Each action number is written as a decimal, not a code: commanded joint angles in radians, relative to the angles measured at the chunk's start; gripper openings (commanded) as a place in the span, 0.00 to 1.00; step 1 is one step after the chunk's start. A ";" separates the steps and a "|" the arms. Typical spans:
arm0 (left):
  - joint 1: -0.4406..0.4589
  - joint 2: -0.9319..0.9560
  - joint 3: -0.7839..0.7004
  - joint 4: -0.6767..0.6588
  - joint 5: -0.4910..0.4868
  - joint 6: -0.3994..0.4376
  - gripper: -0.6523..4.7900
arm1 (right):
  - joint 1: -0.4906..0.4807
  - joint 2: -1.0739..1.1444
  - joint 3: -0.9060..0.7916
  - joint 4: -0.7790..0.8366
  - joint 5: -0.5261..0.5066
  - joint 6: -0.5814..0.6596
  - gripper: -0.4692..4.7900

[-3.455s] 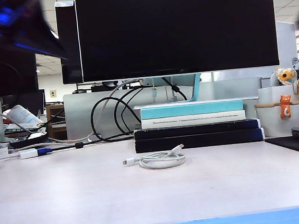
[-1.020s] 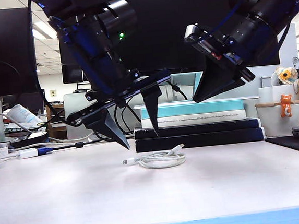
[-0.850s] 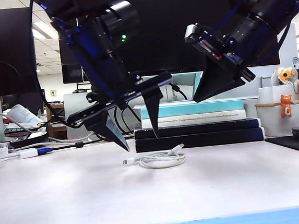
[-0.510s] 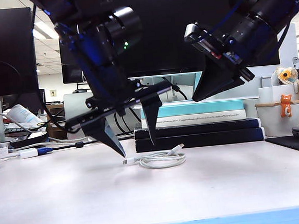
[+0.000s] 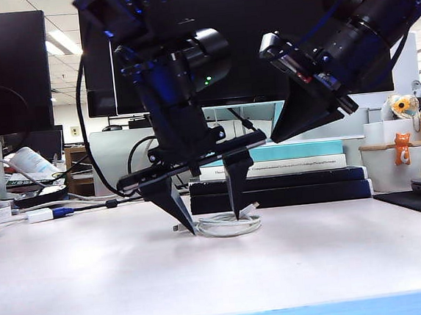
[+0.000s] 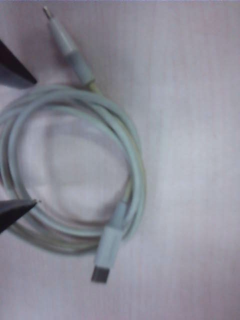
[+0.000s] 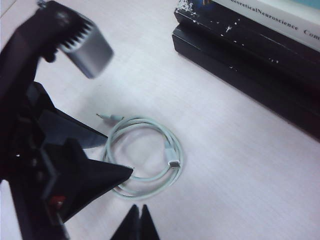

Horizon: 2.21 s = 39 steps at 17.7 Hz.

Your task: Unfold the white charging cable into a straight cable.

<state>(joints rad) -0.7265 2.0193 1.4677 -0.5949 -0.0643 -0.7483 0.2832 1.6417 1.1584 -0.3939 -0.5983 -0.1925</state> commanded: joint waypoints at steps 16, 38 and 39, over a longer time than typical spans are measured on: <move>-0.009 0.001 0.116 -0.110 -0.216 0.259 0.11 | 0.001 -0.005 0.004 0.052 -0.006 -0.018 0.09; -0.032 0.088 0.119 -0.153 -0.102 0.072 0.11 | 0.001 -0.005 0.004 0.047 -0.007 -0.018 0.09; -0.032 0.087 0.119 -0.153 -0.134 0.093 0.11 | 0.001 -0.005 0.004 0.049 -0.007 -0.018 0.09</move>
<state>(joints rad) -0.7559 2.0975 1.5871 -0.7494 -0.1719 -0.6838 0.2832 1.6417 1.1584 -0.3569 -0.5983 -0.2070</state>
